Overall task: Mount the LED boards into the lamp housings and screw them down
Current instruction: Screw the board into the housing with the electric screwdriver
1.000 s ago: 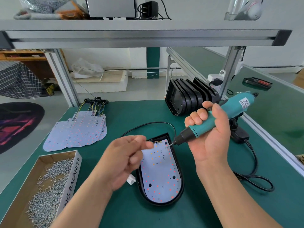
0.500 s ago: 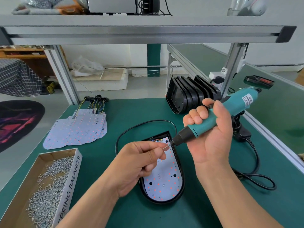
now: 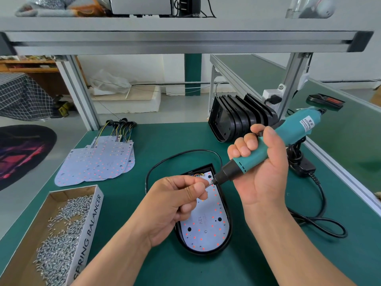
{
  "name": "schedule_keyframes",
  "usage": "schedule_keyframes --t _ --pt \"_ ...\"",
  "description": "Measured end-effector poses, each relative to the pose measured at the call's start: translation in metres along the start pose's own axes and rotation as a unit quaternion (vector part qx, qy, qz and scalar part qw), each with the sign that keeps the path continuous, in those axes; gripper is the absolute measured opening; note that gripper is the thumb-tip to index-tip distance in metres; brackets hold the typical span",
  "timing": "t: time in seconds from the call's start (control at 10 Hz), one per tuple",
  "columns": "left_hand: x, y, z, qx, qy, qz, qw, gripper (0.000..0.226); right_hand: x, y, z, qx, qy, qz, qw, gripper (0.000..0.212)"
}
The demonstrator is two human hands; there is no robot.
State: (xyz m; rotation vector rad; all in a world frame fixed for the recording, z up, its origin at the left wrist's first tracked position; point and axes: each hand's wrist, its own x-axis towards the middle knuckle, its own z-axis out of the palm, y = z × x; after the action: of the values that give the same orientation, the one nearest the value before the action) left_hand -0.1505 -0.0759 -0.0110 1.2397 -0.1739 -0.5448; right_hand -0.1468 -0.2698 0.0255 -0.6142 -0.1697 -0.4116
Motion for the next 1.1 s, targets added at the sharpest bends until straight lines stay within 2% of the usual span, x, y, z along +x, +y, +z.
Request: schedule_keyframes --t 0.2,0.4,0.6,0.9,1.1 --pt "0.0004 -0.0003 0.0013 0.000 0.009 0.000 1.000 0.010 -0.0002 0.0009 -0.0005 0.006 0.009 -0.002 1.000 0.014" --pt "-0.0007 0.0004 0.0007 0.026 0.011 -0.003 1.000 0.019 -0.0008 0.0026 -0.0005 0.003 0.010 -0.001 1.000 0.014" --pt "0.0002 -0.0005 -0.0017 0.031 0.013 -0.006 0.999 0.010 -0.0003 0.0021 -0.0008 -0.001 0.016 -0.006 1.000 0.013" --pt "0.0024 -0.0064 -0.0049 0.024 0.025 -0.007 0.999 0.024 -0.0008 0.0059 -0.0011 -0.010 0.016 0.001 1.000 0.016" --pt "0.0021 -0.0040 -0.0054 0.006 0.012 -0.004 1.000 0.023 0.0003 0.0045 -0.0029 -0.006 0.019 -0.001 1.000 0.015"
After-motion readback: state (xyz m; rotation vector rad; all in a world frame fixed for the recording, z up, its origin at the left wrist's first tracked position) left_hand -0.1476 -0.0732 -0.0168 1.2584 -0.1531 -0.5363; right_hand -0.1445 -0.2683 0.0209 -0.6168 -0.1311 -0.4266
